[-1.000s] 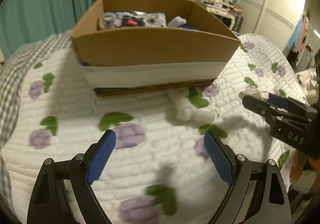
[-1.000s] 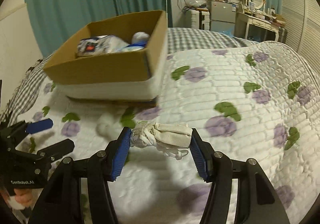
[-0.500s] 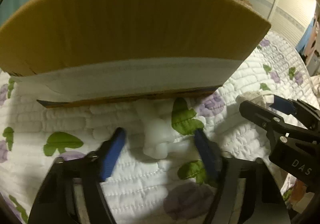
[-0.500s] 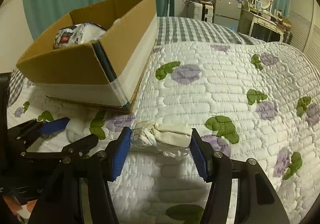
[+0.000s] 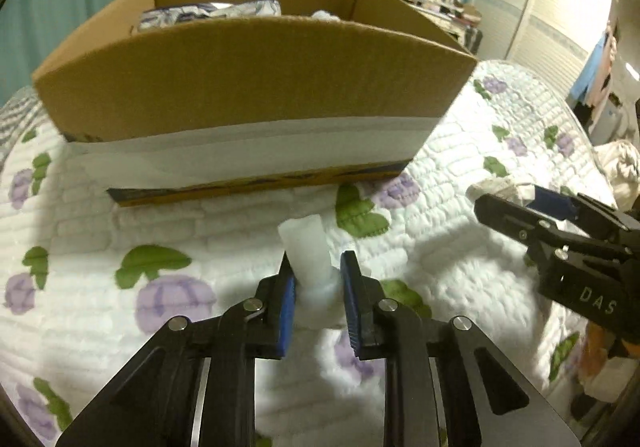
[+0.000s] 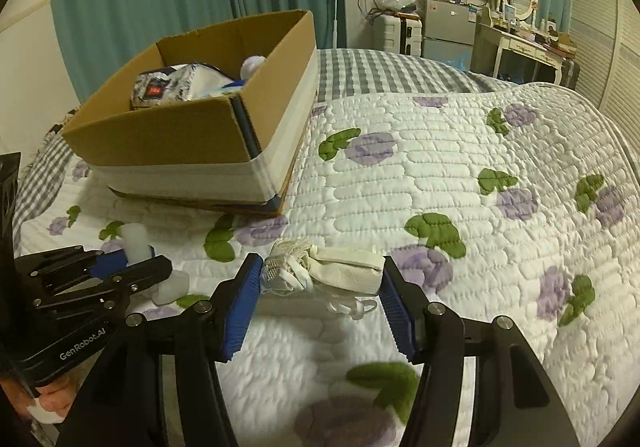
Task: Organize soft objects
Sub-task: 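Grasp the white cloth with the right tool while the left tool grasps the white cup, then place the cloth and cup into the box and open both tools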
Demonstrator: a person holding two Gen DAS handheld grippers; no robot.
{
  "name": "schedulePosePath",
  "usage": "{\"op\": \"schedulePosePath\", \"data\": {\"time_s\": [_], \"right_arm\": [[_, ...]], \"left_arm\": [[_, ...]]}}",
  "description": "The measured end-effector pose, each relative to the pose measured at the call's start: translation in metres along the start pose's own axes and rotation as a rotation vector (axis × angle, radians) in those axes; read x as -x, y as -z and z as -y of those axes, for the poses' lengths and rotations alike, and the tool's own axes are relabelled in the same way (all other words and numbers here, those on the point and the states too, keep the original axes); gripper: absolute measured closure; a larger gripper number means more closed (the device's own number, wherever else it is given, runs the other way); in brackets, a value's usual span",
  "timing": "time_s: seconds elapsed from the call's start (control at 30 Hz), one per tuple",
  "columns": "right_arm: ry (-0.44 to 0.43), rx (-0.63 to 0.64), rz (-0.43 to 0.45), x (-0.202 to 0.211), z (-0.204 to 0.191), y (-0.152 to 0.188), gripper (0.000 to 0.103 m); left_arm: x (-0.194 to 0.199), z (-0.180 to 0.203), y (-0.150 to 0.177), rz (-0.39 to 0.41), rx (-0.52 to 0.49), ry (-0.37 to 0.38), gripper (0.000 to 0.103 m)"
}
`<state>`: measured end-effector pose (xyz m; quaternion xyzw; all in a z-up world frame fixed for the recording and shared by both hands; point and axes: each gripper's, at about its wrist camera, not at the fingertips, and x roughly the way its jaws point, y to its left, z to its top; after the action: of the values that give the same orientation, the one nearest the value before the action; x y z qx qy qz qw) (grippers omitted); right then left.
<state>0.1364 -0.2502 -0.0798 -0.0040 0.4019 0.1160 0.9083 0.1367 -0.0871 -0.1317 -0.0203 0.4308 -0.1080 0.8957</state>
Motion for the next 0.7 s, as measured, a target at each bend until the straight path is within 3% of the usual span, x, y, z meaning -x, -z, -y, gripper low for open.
{"op": "schedulePosePath", "data": {"time_s": [0.33, 0.6, 0.7], "right_arm": [[0.005, -0.011, 0.075, 0.052, -0.015, -0.001, 0.045], [-0.032, 0.046, 0.204, 0.107, -0.043, -0.051, 0.045], [-0.068, 0.063, 0.247, 0.116, -0.052, -0.077, 0.045]], "left_arm": [[0.050, 0.008, 0.000, 0.036, -0.036, -0.027, 0.083], [0.126, 0.013, -0.034, 0.178, -0.123, -0.070, 0.082], [0.138, 0.015, -0.055, 0.224, -0.132, -0.080, 0.082]]}}
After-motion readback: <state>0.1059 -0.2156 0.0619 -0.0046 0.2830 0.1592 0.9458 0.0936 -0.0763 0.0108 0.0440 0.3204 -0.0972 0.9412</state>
